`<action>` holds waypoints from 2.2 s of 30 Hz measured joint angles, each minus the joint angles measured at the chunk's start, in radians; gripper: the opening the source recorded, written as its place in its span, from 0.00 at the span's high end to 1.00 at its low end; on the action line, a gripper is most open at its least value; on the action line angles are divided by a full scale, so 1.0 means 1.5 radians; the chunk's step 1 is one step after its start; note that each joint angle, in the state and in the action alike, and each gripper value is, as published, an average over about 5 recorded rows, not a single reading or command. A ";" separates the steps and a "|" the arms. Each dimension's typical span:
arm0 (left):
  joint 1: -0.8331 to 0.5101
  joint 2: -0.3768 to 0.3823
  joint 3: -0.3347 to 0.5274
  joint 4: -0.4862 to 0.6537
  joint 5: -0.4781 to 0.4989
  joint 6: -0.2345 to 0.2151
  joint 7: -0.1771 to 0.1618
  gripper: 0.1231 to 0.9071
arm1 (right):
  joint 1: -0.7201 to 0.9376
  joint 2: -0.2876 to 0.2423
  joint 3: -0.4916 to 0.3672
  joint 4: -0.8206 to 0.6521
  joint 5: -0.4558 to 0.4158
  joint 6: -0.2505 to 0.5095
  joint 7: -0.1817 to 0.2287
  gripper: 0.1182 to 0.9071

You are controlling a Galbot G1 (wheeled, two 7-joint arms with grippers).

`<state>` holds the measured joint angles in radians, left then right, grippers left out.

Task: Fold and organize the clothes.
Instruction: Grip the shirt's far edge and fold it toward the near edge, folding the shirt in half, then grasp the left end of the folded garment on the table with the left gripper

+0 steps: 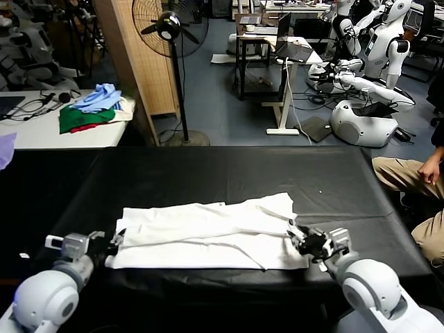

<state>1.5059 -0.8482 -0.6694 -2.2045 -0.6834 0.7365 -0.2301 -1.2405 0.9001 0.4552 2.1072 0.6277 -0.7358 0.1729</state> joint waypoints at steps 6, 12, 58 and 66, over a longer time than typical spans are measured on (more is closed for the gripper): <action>-0.064 -0.022 0.014 0.041 -0.064 -0.007 -0.040 0.15 | 0.084 0.059 -0.044 -0.081 -0.047 0.027 0.001 0.14; -0.165 -0.051 0.045 0.137 -0.116 -0.029 -0.046 0.14 | 0.155 0.107 -0.092 -0.167 -0.062 0.049 0.007 0.14; -0.213 -0.148 0.076 0.271 0.144 -0.155 0.037 0.86 | 0.087 0.215 -0.092 -0.191 -0.180 0.149 0.077 0.62; -0.200 -0.131 0.052 0.248 0.066 -0.147 0.029 0.30 | 0.047 0.191 -0.062 -0.118 -0.166 0.143 0.057 0.16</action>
<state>1.2052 -1.0447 -0.5918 -1.8323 -0.5843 0.5166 -0.1866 -1.1701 1.1862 0.3625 1.9305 0.3781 -0.5214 0.2580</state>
